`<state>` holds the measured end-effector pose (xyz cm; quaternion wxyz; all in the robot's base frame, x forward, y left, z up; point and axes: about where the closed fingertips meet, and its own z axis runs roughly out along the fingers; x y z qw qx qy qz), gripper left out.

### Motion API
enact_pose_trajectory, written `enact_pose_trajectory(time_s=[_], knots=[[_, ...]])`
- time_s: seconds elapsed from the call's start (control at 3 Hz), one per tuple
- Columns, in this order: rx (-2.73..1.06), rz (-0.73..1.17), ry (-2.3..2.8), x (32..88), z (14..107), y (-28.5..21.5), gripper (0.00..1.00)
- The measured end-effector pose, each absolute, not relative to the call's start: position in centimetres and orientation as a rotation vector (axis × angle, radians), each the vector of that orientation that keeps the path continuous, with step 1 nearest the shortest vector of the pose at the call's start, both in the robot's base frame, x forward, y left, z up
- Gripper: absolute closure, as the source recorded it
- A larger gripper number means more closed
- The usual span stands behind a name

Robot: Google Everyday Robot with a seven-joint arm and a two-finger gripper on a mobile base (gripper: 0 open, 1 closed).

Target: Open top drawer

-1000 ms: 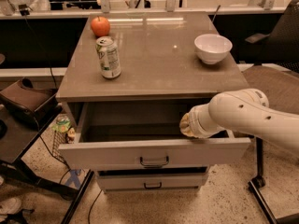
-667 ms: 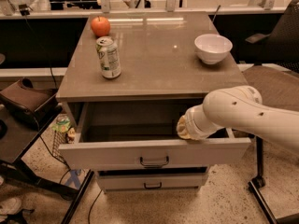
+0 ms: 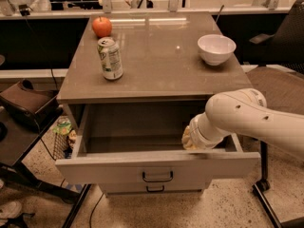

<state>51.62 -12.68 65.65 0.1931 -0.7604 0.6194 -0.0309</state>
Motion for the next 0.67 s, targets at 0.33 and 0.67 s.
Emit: enact_pose_trajectory(time_s=[0.33, 0.67], knots=[[-2.125, -0.002, 1.873, 46.35, 64.59, -14.51, 1.00], [-2.125, -0.002, 1.873, 46.46, 64.60, -14.51, 1.00]])
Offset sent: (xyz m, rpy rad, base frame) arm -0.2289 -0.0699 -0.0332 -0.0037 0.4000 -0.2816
